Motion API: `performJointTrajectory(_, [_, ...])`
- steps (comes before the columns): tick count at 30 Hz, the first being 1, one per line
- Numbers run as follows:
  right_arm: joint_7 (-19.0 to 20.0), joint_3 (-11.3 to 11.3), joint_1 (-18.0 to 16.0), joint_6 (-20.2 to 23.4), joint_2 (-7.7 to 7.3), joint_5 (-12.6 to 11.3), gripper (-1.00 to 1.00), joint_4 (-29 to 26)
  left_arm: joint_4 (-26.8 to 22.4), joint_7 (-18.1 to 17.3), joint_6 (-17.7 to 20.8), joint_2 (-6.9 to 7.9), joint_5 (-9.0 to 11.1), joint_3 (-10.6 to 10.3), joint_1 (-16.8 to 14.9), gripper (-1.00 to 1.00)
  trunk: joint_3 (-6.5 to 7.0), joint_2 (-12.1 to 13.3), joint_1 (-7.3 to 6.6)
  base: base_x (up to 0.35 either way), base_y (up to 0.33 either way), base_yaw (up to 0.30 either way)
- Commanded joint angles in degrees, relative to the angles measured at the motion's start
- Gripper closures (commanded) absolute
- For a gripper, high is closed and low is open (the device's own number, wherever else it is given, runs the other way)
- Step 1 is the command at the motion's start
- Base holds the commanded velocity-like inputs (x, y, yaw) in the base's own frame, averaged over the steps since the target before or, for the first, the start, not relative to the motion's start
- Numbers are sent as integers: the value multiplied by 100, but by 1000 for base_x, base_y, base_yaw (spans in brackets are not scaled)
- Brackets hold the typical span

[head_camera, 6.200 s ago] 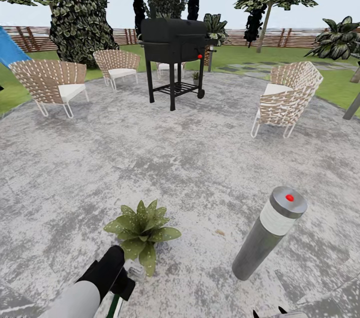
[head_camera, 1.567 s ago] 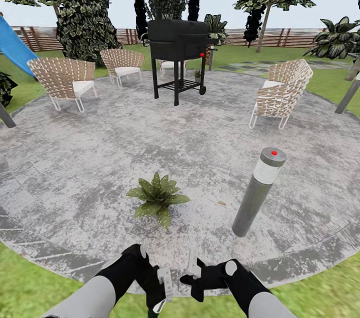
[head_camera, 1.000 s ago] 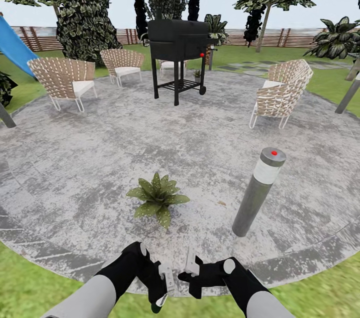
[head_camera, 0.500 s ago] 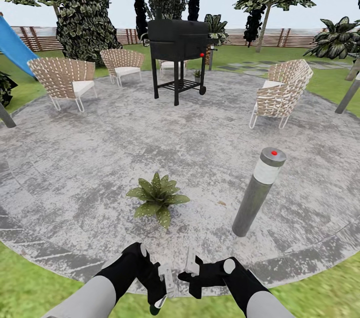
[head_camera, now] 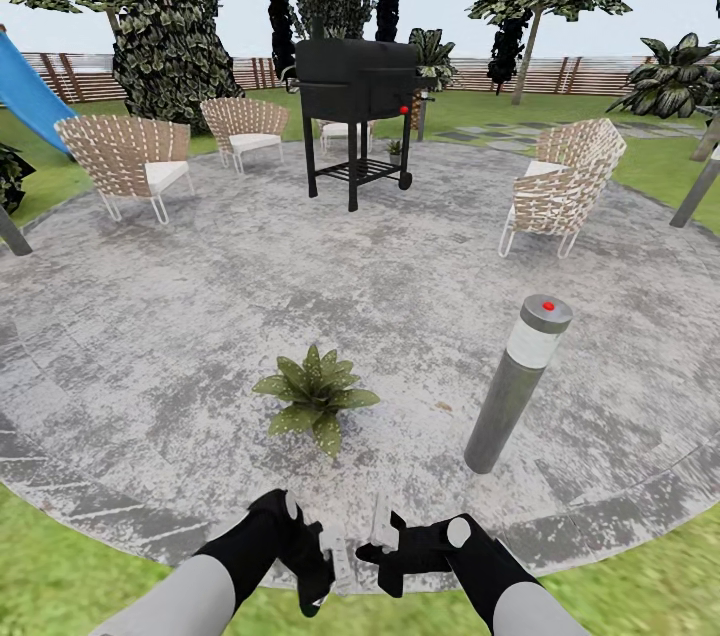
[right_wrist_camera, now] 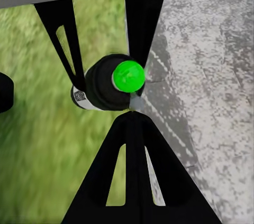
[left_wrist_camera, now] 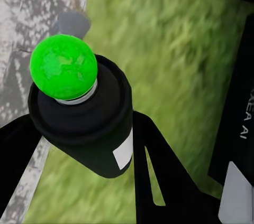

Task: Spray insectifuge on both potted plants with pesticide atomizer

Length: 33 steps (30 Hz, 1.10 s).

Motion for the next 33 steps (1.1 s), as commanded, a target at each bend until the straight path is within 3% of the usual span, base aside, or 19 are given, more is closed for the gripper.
performJointTrajectory(1, [29,-49,-3,-21,7,45,100,-7,-11,-32,46,-6,6,-15,0,100,-5,-2,-1,0,0,0])
performJointTrajectory(11, [25,-49,-3,-21,7,45,100,-5,9,-53,-7,-118,53,-16,1,100,-5,-2,-1,0,0,0])
performJointTrajectory(24, [25,-49,-3,-21,7,45,100,-3,9,-131,-101,-134,80,-17,1,100,-5,-2,-1,0,0,0])
performJointTrajectory(30, [25,-49,-3,-21,7,45,100,-3,26,-132,-101,-32,28,-43,18,100,-5,-2,-1,0,0,0])
performJointTrajectory(33, [25,-49,-3,-21,7,46,100,-3,26,-132,-101,102,13,-35,26,100,-5,-2,-1,0,0,0])
